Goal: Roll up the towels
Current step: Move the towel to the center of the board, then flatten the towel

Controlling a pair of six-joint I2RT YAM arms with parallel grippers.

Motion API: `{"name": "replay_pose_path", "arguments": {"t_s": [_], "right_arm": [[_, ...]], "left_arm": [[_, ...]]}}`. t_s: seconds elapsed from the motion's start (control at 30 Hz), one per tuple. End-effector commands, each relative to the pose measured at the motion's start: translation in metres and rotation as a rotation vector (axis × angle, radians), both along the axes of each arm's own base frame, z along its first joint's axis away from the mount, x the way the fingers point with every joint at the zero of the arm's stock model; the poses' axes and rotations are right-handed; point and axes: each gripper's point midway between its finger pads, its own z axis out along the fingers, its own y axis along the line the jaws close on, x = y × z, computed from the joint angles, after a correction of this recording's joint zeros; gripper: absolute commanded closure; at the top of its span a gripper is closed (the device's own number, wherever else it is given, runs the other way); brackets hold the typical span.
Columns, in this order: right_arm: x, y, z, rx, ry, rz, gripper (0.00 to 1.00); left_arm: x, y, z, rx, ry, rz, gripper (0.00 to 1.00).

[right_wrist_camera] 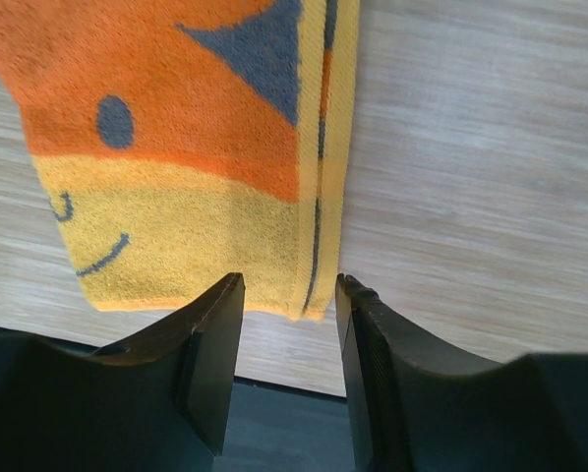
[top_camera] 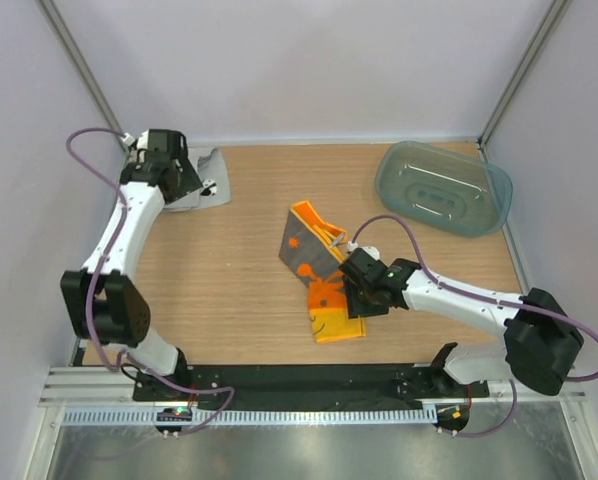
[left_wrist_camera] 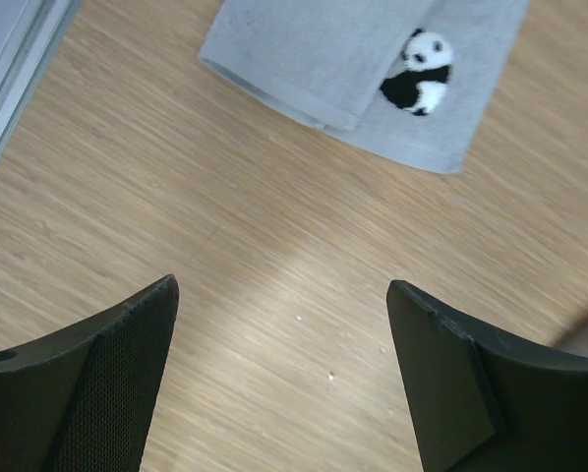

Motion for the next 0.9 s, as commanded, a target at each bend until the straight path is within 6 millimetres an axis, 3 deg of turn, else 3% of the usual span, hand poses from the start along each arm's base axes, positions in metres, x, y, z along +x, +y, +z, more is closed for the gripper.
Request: {"name": "replay_pose_path", "arguments": {"t_s": [0.0, 0.03, 0.1, 0.17, 0.2, 0.23, 0.3, 0.4, 0.87], "right_arm": [[-0.006, 0.007, 0.004, 0.087, 0.007, -0.042, 0.51], [-0.012, 0.004, -0.001, 0.088, 0.023, -0.045, 0.51], [-0.016, 0.008, -0.002, 0.129, 0.03, -0.056, 0.51], [-0.02, 0.005, -0.007, 0.133, 0.04, -0.067, 0.51], [-0.02, 0.005, -0.007, 0.138, 0.036, -0.07, 0.51], [-0.021, 0.005, -0.008, 0.14, 0.038, -0.072, 0.51], [-0.021, 0.008, -0.007, 0.156, 0.035, -0.072, 0.52], [-0.022, 0.01, -0.009, 0.165, 0.037, -0.077, 0.52], [-0.025, 0.013, -0.024, 0.123, 0.054, -0.073, 0.55]], "left_arm": [[-0.024, -0.019, 0.028, -0.069, -0.065, -0.096, 0.13], [-0.032, -0.024, 0.036, -0.086, -0.081, -0.131, 0.13], [-0.049, -0.034, 0.027, -0.112, -0.046, -0.2, 0.12], [-0.064, -0.036, 0.033, -0.117, -0.062, -0.232, 0.13], [-0.068, -0.039, 0.031, -0.116, -0.06, -0.264, 0.13], [-0.075, -0.044, 0.017, -0.111, -0.05, -0.284, 0.13], [-0.083, -0.053, 0.014, -0.086, -0.091, -0.327, 0.13], [-0.089, -0.061, -0.003, -0.104, -0.083, -0.36, 0.13], [-0.093, -0.055, -0.001, -0.07, -0.053, -0.348, 0.16]]}}
